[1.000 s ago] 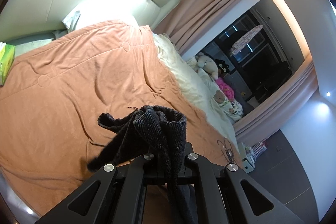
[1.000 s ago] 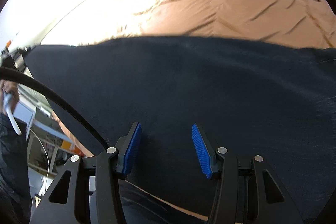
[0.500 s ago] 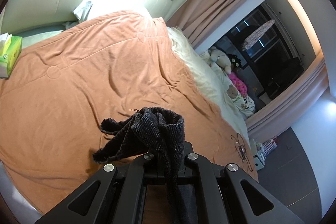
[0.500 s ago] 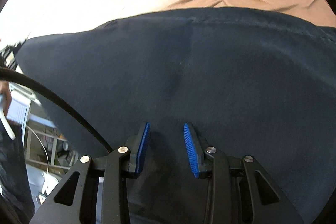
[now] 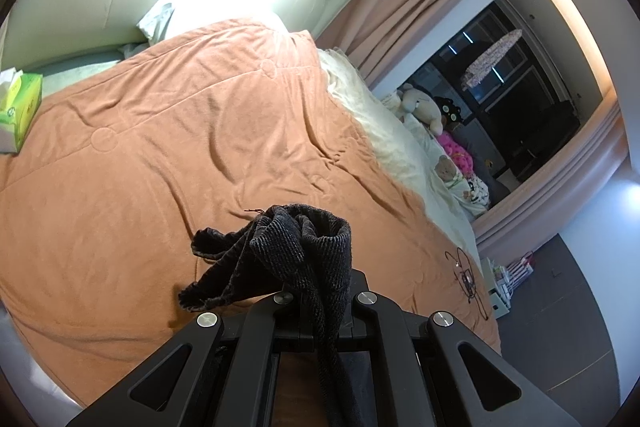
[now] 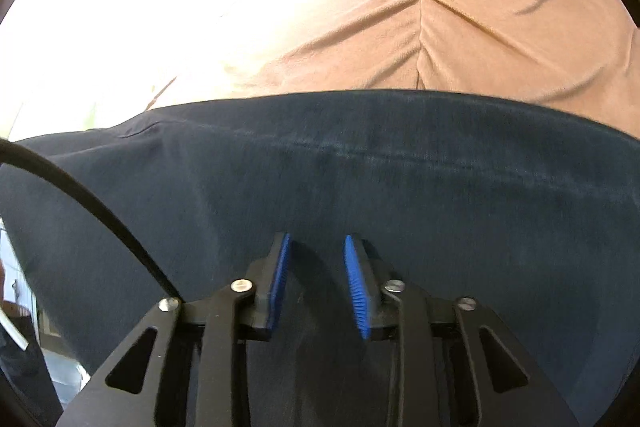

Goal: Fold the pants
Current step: 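Carry the held hem over the pants toward the waistband with the left tool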

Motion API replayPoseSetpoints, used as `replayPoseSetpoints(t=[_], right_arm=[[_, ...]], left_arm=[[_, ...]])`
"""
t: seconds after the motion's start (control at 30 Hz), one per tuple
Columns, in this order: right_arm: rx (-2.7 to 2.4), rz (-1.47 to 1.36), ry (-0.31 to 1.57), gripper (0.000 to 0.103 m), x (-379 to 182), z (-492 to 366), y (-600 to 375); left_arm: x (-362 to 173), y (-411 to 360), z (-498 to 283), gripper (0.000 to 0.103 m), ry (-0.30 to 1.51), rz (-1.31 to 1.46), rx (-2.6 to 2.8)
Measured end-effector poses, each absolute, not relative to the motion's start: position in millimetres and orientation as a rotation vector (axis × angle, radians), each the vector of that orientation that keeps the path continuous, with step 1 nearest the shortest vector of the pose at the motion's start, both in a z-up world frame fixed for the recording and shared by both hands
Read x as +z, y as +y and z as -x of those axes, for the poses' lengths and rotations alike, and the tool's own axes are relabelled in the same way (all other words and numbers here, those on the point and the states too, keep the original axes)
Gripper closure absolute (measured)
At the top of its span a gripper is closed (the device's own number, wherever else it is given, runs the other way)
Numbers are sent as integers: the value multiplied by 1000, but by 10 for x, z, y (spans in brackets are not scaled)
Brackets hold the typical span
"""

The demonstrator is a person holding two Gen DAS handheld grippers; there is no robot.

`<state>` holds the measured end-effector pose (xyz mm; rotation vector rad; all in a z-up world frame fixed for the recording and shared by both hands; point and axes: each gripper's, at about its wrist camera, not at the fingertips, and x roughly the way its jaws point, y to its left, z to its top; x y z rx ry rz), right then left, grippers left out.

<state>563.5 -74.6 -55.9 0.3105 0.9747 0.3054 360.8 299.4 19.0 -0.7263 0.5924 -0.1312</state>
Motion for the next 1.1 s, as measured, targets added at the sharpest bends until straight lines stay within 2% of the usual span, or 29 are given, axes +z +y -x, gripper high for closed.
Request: replayPoseSetpoints(t=[0.13,0.2,0.63,0.83,0.87,0.9,0.93,1.0,1.03,1.1], right_arm=[[311,-323,986,86,-558,-5745,-613],[332,-321,993,88,-633,-5501,-567],[485,-395,1045,88,-877,-4761,-643],[449,-423,950,87,-652,-4332,-1048],[446,-436,929,85,-603,-4246,-1126],[435,-450,904,74,-536,-4133,-1219],[423,-459,877,56,-471,-4029,-1328],[393,-479,813,34,-351,-3799,-1538],[378,-488,773,28,-286,-3681,-1656],[348,-498,718,25,-182,-3433,-1868]], left_arm=[[349,2868,-3582,99,580,696,-145],[450,2780,-3566,99,572,681,-159],[1281,1881,-3448,99,508,562,-296],[1674,1322,-3382,99,487,478,-373],[1725,1238,-3370,99,485,468,-383],[1800,1113,-3361,99,481,452,-395],[1848,1027,-3354,99,479,441,-405],[1950,834,-3335,99,476,419,-428],[2008,722,-3324,99,472,402,-440],[2098,522,-3304,99,469,374,-461]])
